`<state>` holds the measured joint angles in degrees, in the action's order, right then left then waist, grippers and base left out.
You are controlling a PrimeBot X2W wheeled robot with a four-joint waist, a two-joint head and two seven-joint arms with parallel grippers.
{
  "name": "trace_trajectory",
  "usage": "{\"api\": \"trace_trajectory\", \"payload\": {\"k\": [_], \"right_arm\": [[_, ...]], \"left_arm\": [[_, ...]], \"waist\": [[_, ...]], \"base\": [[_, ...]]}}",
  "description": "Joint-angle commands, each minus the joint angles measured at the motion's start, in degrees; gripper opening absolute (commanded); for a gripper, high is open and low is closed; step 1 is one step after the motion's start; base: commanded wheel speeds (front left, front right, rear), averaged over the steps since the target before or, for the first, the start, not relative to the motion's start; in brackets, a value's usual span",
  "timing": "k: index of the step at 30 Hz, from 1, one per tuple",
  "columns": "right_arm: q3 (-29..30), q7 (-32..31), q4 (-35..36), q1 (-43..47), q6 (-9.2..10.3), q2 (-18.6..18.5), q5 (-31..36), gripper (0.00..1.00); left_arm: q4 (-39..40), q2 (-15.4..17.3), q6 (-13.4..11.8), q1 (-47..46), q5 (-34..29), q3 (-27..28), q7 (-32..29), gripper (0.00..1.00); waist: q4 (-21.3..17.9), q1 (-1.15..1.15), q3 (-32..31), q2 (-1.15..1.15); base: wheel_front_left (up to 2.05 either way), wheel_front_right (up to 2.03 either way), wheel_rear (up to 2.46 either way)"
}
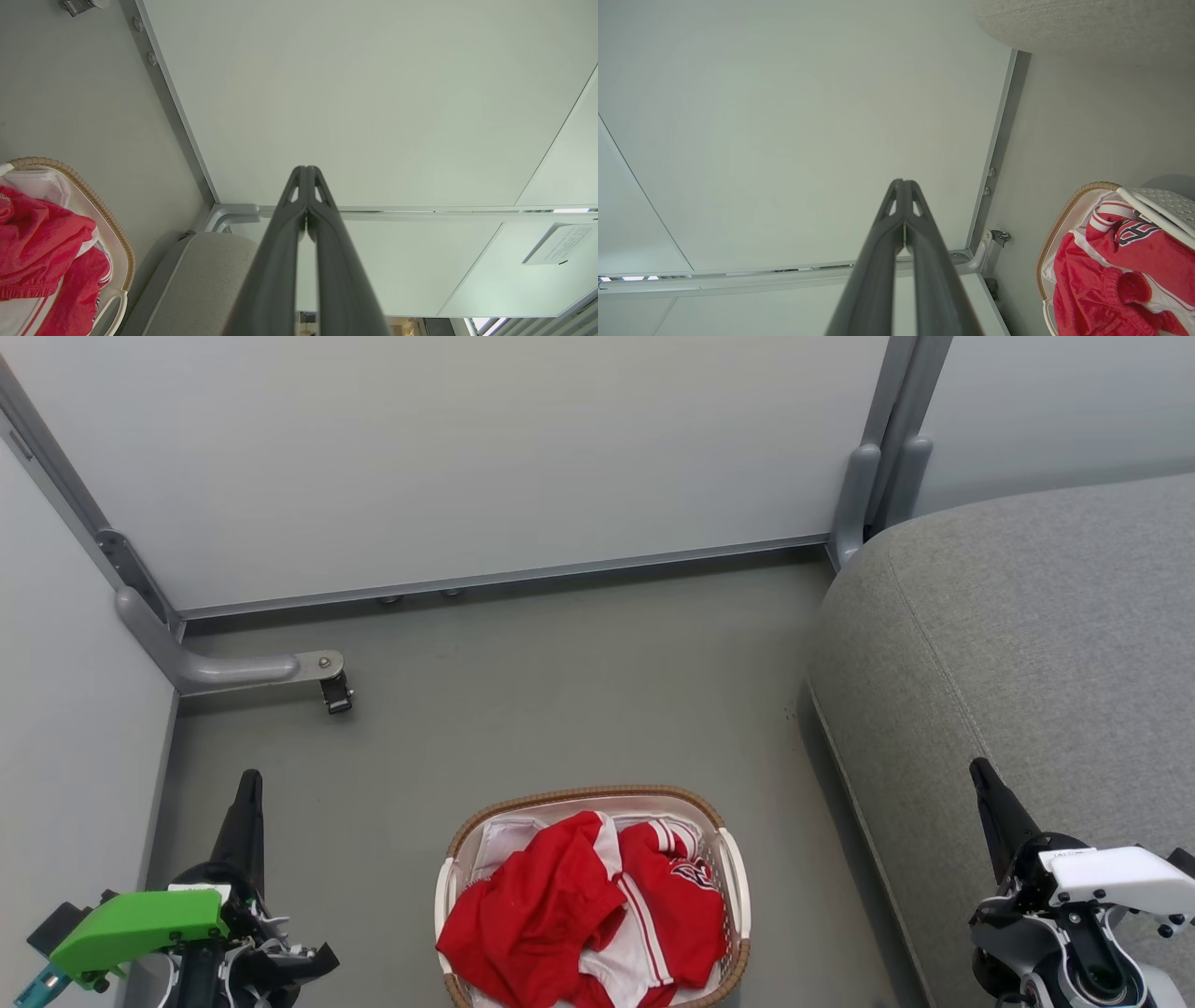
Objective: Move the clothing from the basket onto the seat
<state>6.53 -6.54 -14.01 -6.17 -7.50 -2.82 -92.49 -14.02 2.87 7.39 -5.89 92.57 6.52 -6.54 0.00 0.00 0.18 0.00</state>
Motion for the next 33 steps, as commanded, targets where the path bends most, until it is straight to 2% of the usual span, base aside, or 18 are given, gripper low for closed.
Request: {"api": "trace_trajectory", "payload": {"k": [1,33], "right_arm": [[0.03,-0.1,0.05,-0.01,0.02,-0.17,0.16,0.0],[0.03,-0.1,0.05,-0.01,0.02,-0.17,0.16,0.0]], "left_arm": [[0.08,0.04,0.2,-0.65,-0.31,0.05,-0.12,0.0],[0.08,0.04,0.2,-0.65,-0.31,0.05,-0.12,0.0]], "waist": [[0.0,0.0,0.0,0.0],[0.0,0.0,0.0,0.0]], "base": [[0.0,0.0,0.0],[0.0,0.0,0.0]]}}
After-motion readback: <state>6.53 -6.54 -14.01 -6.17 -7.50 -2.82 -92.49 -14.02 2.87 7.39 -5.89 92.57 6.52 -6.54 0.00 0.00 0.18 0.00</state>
